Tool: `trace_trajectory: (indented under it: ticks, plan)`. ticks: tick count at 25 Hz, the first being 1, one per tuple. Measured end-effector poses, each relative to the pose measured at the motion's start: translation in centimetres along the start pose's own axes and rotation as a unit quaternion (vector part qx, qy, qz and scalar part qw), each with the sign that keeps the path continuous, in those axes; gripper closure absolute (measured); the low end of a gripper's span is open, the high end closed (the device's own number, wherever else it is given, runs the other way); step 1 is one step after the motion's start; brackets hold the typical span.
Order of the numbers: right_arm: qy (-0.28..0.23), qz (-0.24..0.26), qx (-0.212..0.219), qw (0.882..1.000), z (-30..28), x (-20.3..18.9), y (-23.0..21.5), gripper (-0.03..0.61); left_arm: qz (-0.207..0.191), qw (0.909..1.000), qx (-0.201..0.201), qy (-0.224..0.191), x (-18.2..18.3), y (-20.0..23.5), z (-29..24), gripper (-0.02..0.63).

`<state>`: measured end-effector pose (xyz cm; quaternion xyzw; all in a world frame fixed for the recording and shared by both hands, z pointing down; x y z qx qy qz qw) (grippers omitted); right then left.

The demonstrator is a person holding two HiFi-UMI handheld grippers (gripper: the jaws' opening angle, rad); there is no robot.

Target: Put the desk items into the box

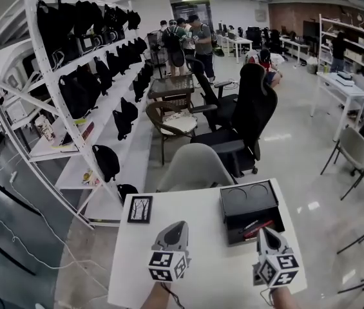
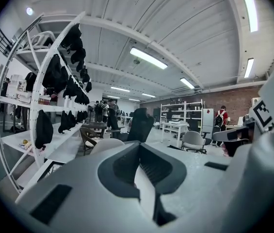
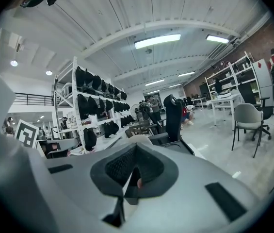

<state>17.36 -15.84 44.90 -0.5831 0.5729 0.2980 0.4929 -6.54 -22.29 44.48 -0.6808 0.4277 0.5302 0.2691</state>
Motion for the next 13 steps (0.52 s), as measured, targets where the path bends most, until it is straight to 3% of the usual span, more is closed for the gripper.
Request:
trace_trajectory:
  ticks: [13]
  plan:
    - [0.007, 0.005, 0.015, 1.000, -1.4, 0.1, 1.4, 0.575, 0.003, 1.0000, 0.002, 0.000, 0.0, 1.1, 0.0, 0.607]
Point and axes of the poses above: the fingertips, and each gripper's own axes: z backward along the fingers, y to its left, x out of its top, the point moved 1 cm from there along z, backward along the fingers, and after that the axes turned 8 degrees about y, right-handed, at the moved point
